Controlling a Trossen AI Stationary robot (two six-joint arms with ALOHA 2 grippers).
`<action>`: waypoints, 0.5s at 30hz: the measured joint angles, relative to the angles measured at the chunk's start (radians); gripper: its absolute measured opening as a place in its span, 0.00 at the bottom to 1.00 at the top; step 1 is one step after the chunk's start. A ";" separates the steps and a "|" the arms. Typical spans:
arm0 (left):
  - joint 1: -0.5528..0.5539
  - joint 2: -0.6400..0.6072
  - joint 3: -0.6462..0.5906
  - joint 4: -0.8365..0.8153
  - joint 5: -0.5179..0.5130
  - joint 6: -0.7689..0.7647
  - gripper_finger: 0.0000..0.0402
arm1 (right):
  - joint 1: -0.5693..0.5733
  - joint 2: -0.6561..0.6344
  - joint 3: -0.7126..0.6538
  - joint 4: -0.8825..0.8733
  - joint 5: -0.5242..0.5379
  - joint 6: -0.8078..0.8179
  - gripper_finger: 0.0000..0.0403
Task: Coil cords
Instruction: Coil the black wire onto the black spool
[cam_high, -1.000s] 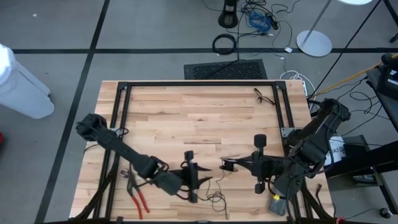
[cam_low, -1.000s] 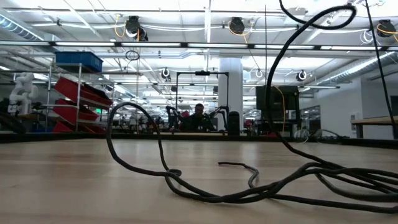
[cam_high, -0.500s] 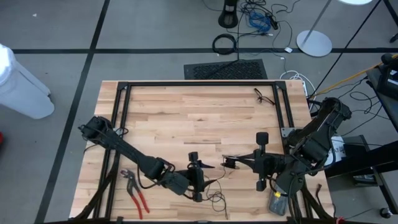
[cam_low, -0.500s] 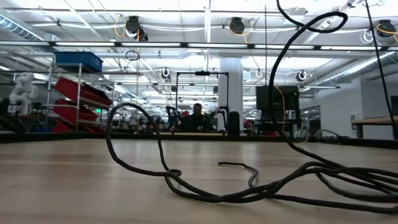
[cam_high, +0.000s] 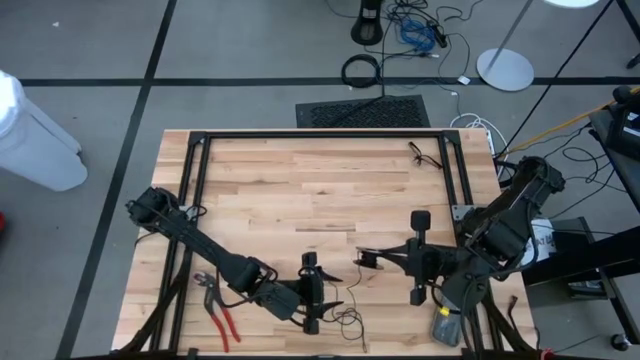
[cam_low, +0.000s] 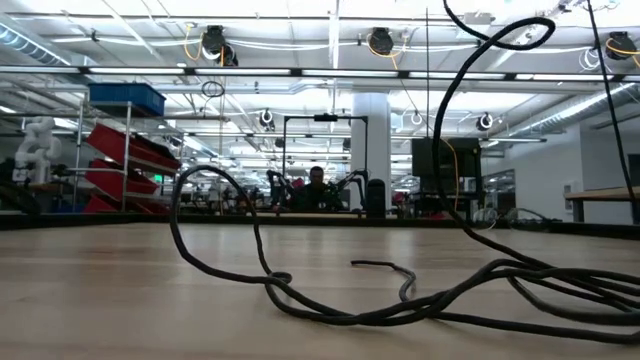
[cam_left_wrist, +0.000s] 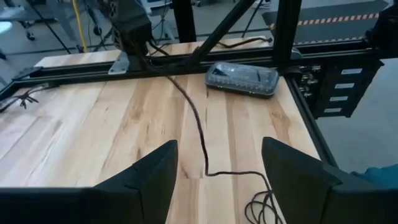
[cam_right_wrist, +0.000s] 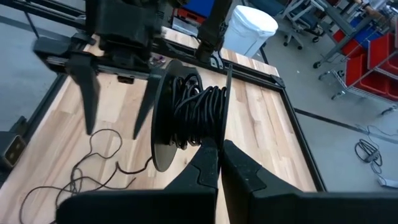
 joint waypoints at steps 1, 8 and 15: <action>0.000 0.000 0.000 0.000 0.000 0.000 0.60 | -0.003 0.000 0.000 0.000 0.000 0.000 0.00; 0.000 0.000 0.000 0.000 -0.001 -0.018 0.60 | -0.013 0.000 0.000 0.029 0.000 0.000 0.00; 0.000 0.000 0.000 -0.009 -0.026 -0.018 0.60 | -0.013 0.000 0.000 0.041 0.000 -0.001 0.00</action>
